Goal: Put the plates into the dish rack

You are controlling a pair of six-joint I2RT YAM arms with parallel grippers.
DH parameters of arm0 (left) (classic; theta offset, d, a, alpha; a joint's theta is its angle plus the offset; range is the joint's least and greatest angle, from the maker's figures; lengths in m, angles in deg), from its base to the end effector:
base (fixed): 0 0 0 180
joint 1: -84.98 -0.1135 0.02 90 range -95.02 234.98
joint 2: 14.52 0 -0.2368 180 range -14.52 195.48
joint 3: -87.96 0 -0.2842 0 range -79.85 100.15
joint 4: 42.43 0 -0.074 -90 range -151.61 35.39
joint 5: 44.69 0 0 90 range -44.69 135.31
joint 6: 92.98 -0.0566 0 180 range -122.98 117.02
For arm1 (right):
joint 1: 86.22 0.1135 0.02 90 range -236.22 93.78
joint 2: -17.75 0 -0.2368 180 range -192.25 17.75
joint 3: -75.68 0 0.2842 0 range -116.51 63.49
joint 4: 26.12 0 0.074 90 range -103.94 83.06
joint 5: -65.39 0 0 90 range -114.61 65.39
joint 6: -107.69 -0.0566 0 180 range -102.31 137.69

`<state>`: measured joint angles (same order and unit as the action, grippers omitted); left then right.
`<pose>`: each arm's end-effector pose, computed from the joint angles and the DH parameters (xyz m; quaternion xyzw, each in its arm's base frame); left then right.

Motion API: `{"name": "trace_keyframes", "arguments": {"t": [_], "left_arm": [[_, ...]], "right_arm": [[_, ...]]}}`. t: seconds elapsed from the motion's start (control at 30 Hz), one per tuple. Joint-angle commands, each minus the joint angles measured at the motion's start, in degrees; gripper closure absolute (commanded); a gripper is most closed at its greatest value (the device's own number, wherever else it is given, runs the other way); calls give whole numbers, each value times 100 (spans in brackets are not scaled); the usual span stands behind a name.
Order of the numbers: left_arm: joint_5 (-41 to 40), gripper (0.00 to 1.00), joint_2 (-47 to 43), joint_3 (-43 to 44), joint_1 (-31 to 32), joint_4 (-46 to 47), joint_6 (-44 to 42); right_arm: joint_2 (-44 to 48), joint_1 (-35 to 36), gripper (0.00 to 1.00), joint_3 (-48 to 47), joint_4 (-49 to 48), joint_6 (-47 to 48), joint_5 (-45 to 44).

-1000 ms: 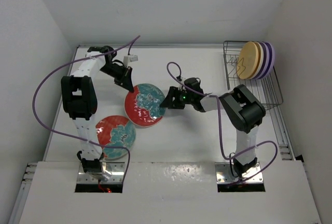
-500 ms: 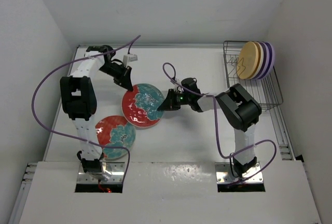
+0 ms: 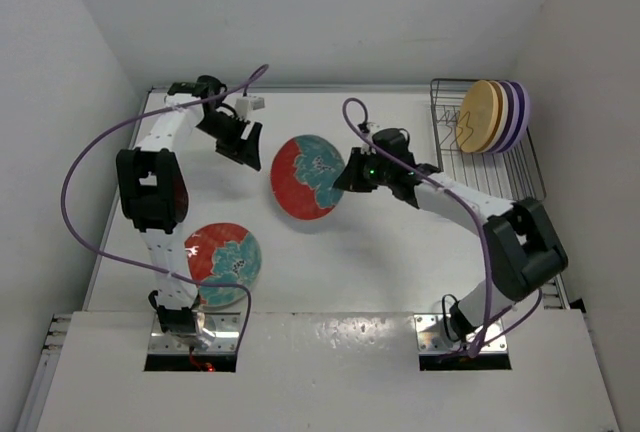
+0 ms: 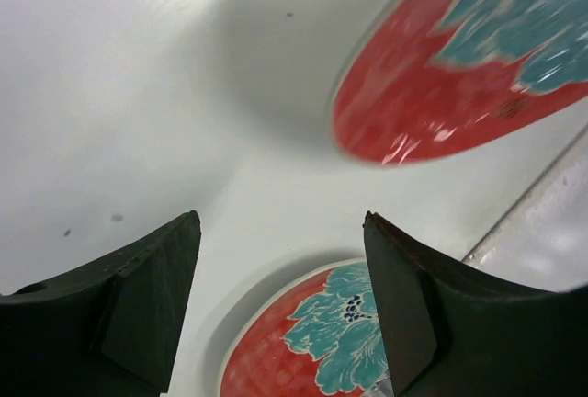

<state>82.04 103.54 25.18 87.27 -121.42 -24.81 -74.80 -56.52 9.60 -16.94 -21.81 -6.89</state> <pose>0.4349 -0.0513 0.2008 0.2248 0.9186 -0.2950 0.1362 0.3293 0.2076 0.1488 0.0050 0.8818 0.3690 0.2936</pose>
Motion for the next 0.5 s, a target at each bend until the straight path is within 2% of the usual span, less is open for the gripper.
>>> {"name": "trace_keyframes", "arguments": {"t": [0.0, 0.07, 0.17, 0.33, 0.47], "left_arm": [[-753, 23, -626, 325, 9, 316, 424], [-1262, 18, -837, 395, 9, 422, 573], [-1615, 16, -1012, 457, -122, 502, 679], [-1888, 16, -1127, 273, -333, 555, 679], [-2012, 16, -1241, -70, -448, 677, 627]], "right_arm": [[712, -227, 100, -315, -113, 162, -558], [984, -332, 100, -551, 256, 320, -918], [1283, -568, 100, -798, 678, 611, -1278], [1600, -1149, 100, -1272, 1117, 918, -1472], [1679, -1483, 100, -2106, 1749, 1549, -2217]]}}
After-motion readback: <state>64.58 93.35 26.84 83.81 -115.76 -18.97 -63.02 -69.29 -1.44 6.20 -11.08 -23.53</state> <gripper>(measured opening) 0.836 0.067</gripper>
